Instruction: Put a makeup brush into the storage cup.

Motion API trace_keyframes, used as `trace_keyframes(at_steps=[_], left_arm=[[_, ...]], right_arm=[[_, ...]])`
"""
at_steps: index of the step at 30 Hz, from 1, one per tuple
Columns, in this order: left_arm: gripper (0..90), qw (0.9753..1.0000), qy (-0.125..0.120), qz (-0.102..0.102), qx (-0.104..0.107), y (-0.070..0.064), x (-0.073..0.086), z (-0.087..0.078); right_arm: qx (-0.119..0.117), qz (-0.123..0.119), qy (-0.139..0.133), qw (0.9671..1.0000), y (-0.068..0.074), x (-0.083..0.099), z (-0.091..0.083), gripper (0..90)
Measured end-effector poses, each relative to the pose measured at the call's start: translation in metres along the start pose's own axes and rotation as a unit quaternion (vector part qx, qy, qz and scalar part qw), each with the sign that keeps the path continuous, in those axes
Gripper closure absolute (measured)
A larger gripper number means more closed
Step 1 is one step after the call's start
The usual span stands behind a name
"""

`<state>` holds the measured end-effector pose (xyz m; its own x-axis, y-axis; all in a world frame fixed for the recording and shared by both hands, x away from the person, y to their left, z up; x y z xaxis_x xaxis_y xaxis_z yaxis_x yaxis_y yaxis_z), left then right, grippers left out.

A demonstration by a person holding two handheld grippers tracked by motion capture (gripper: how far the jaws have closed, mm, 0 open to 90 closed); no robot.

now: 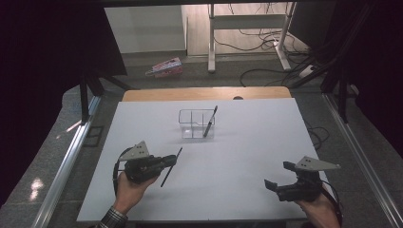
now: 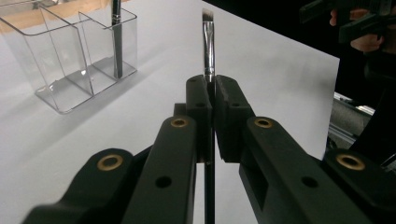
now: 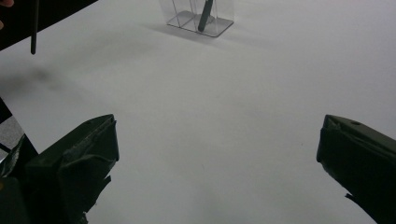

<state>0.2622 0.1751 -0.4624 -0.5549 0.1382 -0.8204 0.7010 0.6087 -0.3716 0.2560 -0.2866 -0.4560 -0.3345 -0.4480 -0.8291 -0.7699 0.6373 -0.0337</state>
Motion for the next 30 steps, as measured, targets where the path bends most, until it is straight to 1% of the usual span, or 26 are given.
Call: trace_keyframes(at_steps=[7, 11, 15, 23, 26, 30], left_arm=[[85.8, 0.9997, -0.006, 0.020, -0.014, -0.007, 0.001, 0.002], [85.8, 0.9995, -0.011, 0.024, -0.018, -0.012, 0.002, 0.003], [85.8, 0.9994, -0.012, 0.028, -0.017, -0.017, 0.002, 0.005], [85.8, 0.9996, -0.018, 0.020, 0.001, -0.023, 0.003, 0.008], [85.7, 0.9996, -0.022, 0.013, 0.011, -0.025, 0.003, 0.010], [85.8, 0.9995, -0.022, 0.010, 0.019, -0.026, 0.003, 0.012]], right_arm=[[-0.010, -0.015, -0.002, 0.9998, 0.004, -0.007, 0.005, 0.0], [-0.018, -0.019, -0.003, 0.9997, 0.007, -0.012, 0.009, 0.0], [-0.025, -0.022, -0.001, 0.9994, 0.011, -0.019, 0.014, 0.0], [-0.049, -0.007, 0.001, 0.9988, 0.016, -0.029, 0.023, 0.0], [-0.055, -0.001, -0.002, 0.9985, 0.016, -0.033, 0.026, 0.0], [-0.062, 0.002, -0.005, 0.9981, 0.017, -0.038, 0.031, 0.9]])
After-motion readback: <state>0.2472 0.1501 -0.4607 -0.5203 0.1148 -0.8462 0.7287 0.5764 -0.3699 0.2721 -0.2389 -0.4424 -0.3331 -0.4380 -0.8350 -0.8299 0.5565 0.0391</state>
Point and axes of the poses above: each handheld gripper's, and its own axes: z roughly forward along the jaws, x roughly out of its underside, y roughly to its left, the point moved 1 cm from there along z, roughly forward along the jaws, and after that the axes turned 12 degrees about -z, right-handed, at the moved point
